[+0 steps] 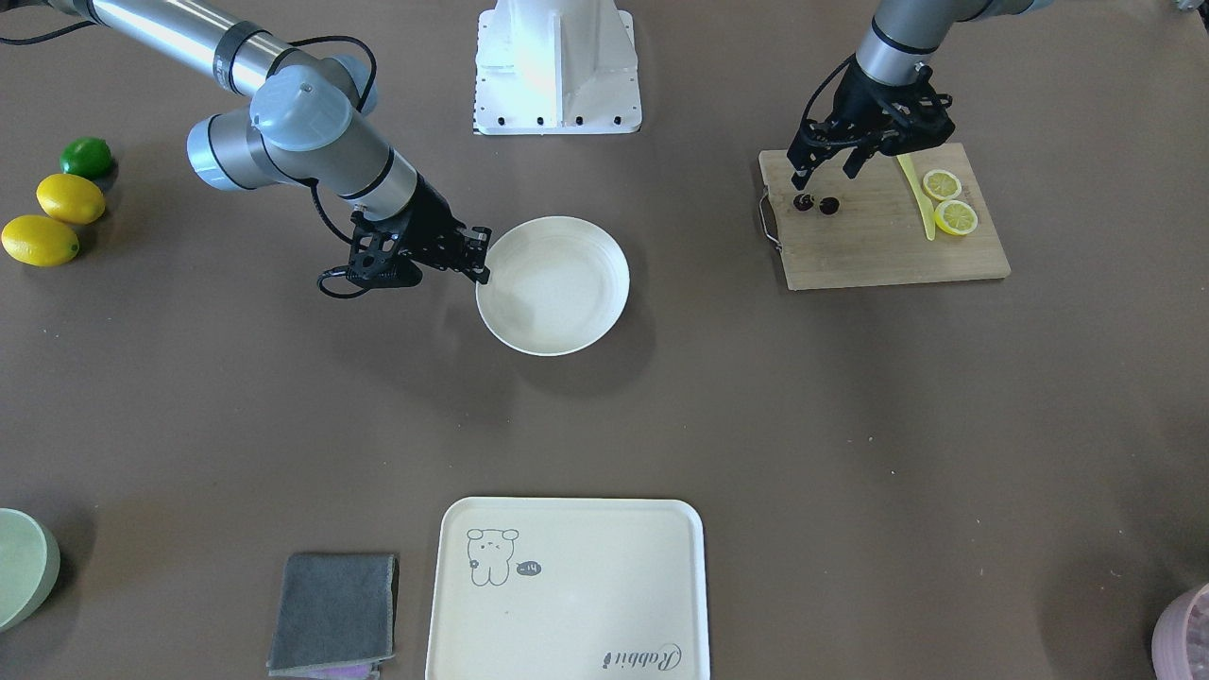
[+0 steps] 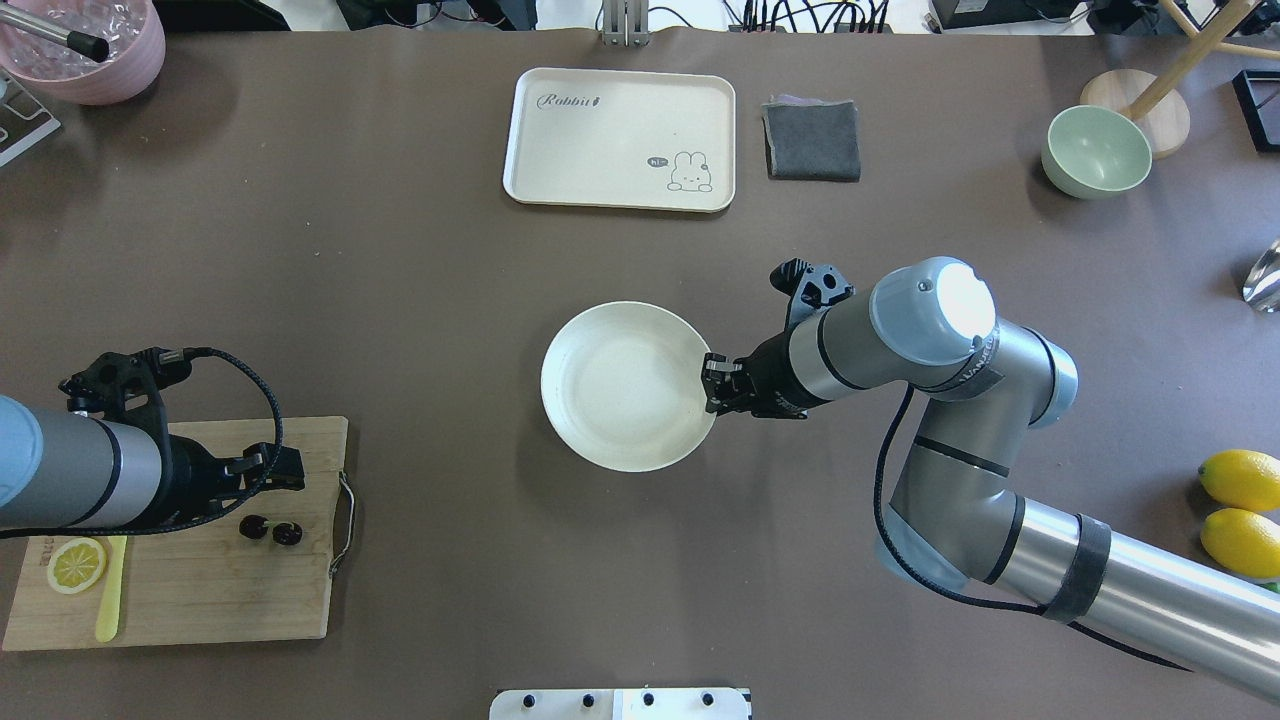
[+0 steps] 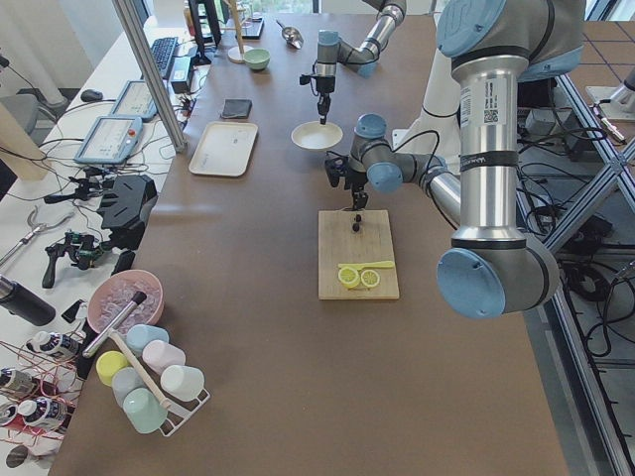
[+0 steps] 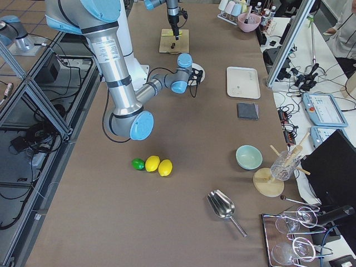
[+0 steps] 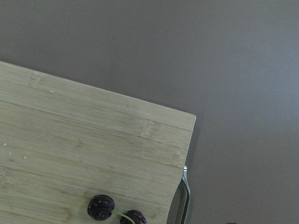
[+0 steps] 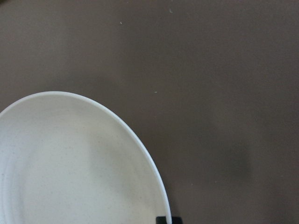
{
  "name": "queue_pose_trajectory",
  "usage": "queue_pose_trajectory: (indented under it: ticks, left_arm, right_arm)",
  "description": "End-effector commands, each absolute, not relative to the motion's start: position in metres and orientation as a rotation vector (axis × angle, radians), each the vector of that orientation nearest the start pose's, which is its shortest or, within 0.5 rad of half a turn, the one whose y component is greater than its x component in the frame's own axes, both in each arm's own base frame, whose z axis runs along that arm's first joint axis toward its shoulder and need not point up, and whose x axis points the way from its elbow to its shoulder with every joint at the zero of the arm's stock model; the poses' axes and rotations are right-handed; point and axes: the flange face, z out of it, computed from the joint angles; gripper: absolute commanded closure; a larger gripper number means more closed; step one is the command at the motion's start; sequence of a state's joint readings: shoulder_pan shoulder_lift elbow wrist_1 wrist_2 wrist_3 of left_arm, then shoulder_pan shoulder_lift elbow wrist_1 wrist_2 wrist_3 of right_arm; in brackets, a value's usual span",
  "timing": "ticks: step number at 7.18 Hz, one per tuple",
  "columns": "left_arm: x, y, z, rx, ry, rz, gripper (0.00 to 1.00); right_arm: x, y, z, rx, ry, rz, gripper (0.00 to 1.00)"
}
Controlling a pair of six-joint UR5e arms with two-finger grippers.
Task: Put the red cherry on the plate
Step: 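Slide the plate toward the board with the right gripper while the left reaches the cherries, then release the plate with the right gripper while the left gripper grasps the dark cherries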
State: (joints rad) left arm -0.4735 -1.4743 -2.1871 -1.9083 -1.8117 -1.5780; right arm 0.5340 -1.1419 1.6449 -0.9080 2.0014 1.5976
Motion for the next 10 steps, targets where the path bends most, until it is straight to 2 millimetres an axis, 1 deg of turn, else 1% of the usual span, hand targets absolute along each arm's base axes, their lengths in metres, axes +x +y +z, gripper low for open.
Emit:
queue_pose_trajectory:
  ticks: [1, 2, 3, 4, 6, 7, 8, 9, 10]
  left_arm:
    - [0.345, -0.296, 0.402, -0.030, 0.837, -0.357, 0.13]
    - [0.342, -0.296, 0.410, -0.034, 0.819, -0.365, 0.14]
    - [0.341, -0.295, 0.415, -0.038, 0.810, -0.368, 0.14]
    - [0.345, -0.298, 0.420, -0.041, 0.800, -0.373, 0.14]
    - [0.345, -0.297, 0.425, -0.075, 0.791, -0.447, 0.14]
    - [0.351, -0.296, 0.423, -0.079, 0.796, -0.442, 0.15]
    - [0.359, -0.299, 0.430, -0.081, 0.805, -0.447, 0.14]
    - [0.364, -0.302, 0.450, -0.086, 0.801, -0.458, 0.15]
    - [0.363, -0.301, 0.453, -0.100, 0.816, -0.496, 0.15]
  right_arm:
    - [-0.518, -0.394, 0.304, -0.075, -1.201, 0.250, 1.00]
    - [-0.520, -0.392, 0.303, -0.082, -1.202, 0.252, 1.00]
    - [-0.520, -0.390, 0.305, -0.082, -1.202, 0.249, 0.12]
    - [-0.519, -0.392, 0.303, -0.062, -1.206, 0.260, 0.00]
    - [-0.515, -0.395, 0.305, -0.045, -1.202, 0.273, 0.00]
    - [-0.513, -0.396, 0.304, -0.042, -1.203, 0.276, 0.00]
    - [-0.509, -0.397, 0.300, -0.023, -1.212, 0.285, 0.00]
    - [-0.508, -0.397, 0.298, -0.021, -1.214, 0.286, 0.00]
    - [-0.507, -0.397, 0.298, -0.013, -1.215, 0.291, 0.00]
